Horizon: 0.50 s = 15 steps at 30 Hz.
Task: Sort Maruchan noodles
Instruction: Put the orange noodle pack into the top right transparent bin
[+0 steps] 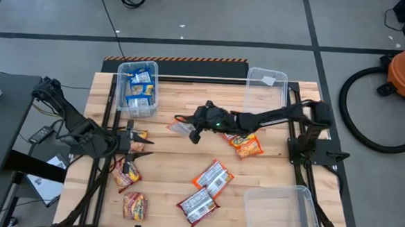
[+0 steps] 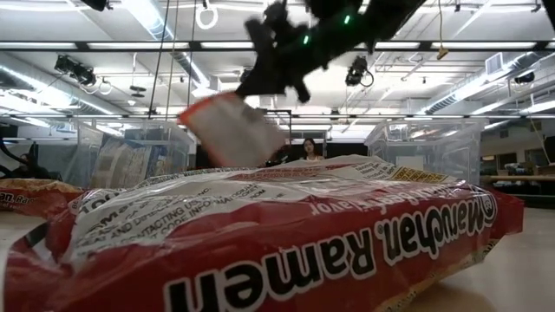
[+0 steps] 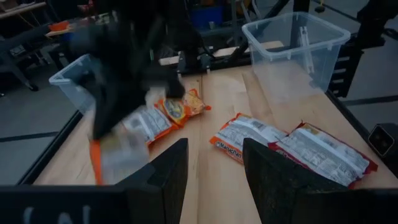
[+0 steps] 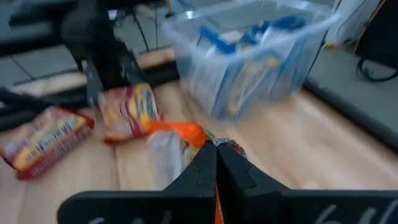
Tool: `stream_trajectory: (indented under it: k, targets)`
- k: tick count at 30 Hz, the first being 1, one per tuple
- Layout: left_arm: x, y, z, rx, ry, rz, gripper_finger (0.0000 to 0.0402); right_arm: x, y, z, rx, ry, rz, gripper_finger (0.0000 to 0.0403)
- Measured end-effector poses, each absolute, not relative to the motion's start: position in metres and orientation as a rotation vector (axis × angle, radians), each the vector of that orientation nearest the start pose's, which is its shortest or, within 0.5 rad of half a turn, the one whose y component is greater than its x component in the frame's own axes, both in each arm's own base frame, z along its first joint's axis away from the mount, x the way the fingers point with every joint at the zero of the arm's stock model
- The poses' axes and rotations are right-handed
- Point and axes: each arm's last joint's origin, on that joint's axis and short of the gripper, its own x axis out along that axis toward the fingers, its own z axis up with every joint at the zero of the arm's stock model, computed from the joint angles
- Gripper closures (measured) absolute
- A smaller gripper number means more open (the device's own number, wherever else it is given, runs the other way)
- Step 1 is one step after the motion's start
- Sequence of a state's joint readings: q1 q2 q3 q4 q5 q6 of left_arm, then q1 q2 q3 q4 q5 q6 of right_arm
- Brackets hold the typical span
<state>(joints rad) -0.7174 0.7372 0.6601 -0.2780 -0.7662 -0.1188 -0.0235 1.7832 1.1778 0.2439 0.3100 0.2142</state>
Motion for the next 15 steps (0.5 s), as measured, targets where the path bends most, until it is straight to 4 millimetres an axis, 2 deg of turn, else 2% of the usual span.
stream_trajectory:
  k: [4,9,15]
  targets:
    - [0.131,-0.088,0.291,0.123,0.260,0.064,0.0242,0.384,-0.013,0.270,0.156,0.268,-0.387,0.0400]
    - [0.131,-0.088,0.290,0.102,0.263,0.067,0.0242,0.365,-0.008,0.301,0.172,0.206,-0.399,0.0400]
    - [0.131,-0.088,0.290,0.072,0.266,0.072,0.0242,0.349,-0.009,0.323,0.185,0.162,-0.398,0.0400]
